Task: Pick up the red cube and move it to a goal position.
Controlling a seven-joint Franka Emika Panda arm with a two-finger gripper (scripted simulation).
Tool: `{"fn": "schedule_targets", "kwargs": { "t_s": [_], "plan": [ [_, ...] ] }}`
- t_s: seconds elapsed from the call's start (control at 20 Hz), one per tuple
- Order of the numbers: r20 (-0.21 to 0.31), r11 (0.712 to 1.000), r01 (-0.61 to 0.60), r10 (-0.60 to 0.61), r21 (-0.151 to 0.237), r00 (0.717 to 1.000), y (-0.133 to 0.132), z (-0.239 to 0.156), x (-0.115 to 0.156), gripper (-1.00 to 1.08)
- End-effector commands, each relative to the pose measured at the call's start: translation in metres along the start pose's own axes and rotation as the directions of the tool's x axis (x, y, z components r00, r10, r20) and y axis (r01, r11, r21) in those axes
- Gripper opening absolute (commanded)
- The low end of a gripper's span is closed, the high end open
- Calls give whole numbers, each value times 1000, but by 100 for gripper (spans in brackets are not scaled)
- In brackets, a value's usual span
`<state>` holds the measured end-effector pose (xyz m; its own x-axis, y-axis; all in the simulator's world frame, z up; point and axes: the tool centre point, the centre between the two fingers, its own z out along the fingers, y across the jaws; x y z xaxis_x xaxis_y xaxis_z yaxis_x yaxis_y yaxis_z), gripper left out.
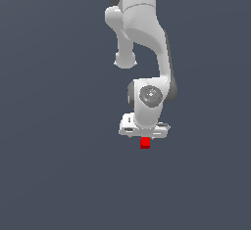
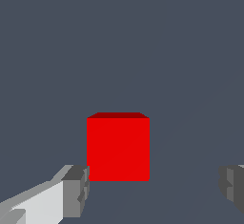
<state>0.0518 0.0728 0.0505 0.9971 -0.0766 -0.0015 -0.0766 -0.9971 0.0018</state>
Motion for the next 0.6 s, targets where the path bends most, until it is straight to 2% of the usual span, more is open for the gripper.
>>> {"fn": "schedule_targets", "kwargs": {
  "t_s": [0.0,0.55],
  "plan": [
    [-1,1000,-3,3,1,1000,-8,11,6,100],
    [-1,1000,-6,6,2,1000,-23,31,16,100]
  ]
}}
